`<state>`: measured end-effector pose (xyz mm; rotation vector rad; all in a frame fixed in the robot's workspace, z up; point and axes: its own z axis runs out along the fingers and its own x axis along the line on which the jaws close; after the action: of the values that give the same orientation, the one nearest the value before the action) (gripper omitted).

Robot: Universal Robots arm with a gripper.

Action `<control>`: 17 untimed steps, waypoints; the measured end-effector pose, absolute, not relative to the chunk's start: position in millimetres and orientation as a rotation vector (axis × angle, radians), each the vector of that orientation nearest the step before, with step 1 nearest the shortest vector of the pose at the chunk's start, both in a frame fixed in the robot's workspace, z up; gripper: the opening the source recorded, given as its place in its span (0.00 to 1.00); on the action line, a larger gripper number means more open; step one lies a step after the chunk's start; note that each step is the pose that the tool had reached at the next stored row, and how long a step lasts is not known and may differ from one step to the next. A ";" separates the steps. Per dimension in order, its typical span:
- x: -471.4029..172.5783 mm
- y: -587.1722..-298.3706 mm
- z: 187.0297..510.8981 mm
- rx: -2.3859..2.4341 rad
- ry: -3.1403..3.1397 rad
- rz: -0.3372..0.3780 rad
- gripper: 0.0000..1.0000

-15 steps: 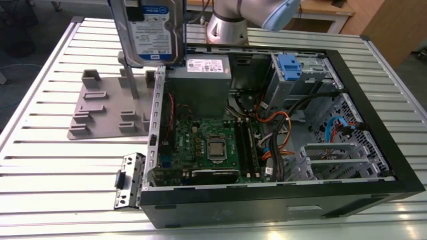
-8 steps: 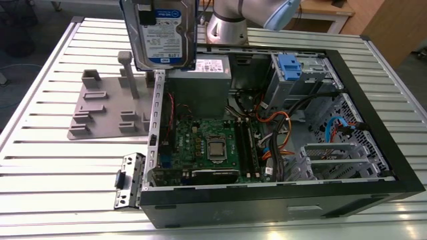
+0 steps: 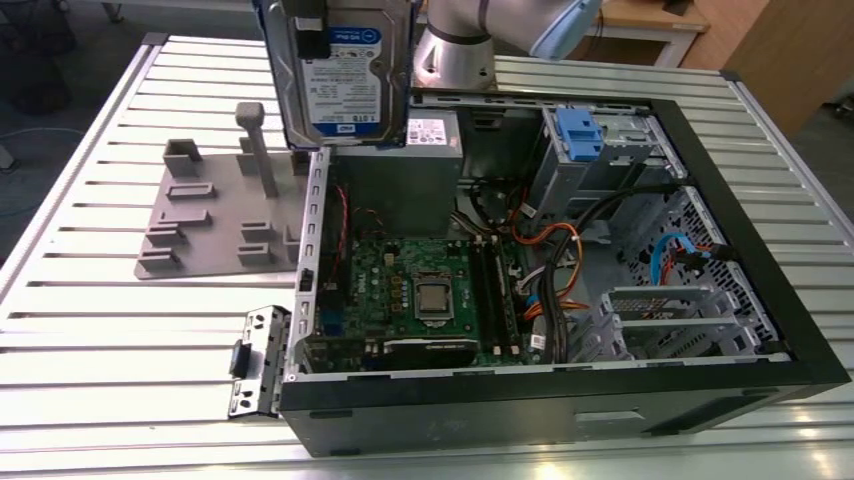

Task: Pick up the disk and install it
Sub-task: 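Pick up the disk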

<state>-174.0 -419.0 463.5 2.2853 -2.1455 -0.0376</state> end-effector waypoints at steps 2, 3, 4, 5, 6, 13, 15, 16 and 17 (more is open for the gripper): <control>-170.8 -421.4 463.3 2.285 -2.145 -0.038 0.36; -169.3 -422.7 463.3 2.285 -2.146 -0.038 0.36; -167.8 -423.9 463.2 2.285 -2.146 -0.038 0.36; -166.3 -425.2 463.2 2.285 -2.146 -0.038 0.36; -164.7 -426.5 463.1 2.285 -2.145 -0.038 0.36; -154.2 -435.6 462.7 2.285 -2.145 -0.038 0.36; -151.5 -438.3 462.6 2.285 -2.145 -0.038 0.36; -150.2 -439.6 462.5 2.285 -2.145 -0.038 0.36; -148.9 -441.0 462.4 2.285 -2.145 -0.038 0.36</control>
<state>-148.9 -441.0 462.4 2.2854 -2.1454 -0.0377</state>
